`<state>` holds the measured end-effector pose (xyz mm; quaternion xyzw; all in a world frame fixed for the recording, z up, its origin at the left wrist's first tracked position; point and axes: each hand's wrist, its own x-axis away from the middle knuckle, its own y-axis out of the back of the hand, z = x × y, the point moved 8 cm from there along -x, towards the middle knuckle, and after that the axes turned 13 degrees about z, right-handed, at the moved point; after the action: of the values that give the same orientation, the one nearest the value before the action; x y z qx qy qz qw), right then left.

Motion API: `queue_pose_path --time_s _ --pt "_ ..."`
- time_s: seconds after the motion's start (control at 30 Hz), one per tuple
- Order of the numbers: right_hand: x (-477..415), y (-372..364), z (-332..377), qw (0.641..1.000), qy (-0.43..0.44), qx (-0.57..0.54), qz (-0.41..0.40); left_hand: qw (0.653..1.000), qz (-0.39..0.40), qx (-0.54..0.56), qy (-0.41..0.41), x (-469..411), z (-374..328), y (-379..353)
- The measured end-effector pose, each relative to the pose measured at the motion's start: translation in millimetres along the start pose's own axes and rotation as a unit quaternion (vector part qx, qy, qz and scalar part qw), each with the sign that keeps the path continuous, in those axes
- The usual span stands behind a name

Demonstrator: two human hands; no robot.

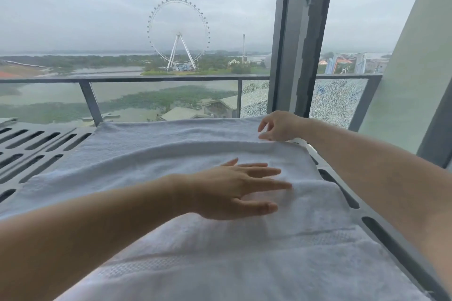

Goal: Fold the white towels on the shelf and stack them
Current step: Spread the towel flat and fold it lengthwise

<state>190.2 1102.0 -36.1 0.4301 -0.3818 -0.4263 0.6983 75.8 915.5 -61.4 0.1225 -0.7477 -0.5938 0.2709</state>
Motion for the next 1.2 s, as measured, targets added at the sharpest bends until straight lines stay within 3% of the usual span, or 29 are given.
queue_pose_path --time_s 0.2,0.37,0.53,0.67,0.87,1.07,1.2 --pt "-21 -3 5 0.999 0.0 0.05 -0.012 0.999 -0.004 0.005 0.044 -25 26 6" --pt "-32 3 5 0.995 -0.007 0.101 -0.022 0.999 0.006 -0.014 0.034 -30 30 -8" --pt "-49 9 4 0.995 -0.005 0.102 -0.001 1.0 0.003 -0.015 0.027 -30 30 -8" --pt "-55 29 2 0.999 0.033 0.025 -0.027 0.999 0.007 0.019 0.025 -35 36 -5" --pt "-69 15 -12 0.999 0.009 0.034 -0.006 0.996 -0.011 0.023 0.086 -49 68 13" --pt "-81 31 -8 0.995 0.001 0.084 -0.045 0.996 -0.006 0.008 0.085 -52 71 6" --pt "-90 25 -1 0.996 0.004 0.088 -0.018 0.996 -0.01 0.008 0.09 -51 71 7"
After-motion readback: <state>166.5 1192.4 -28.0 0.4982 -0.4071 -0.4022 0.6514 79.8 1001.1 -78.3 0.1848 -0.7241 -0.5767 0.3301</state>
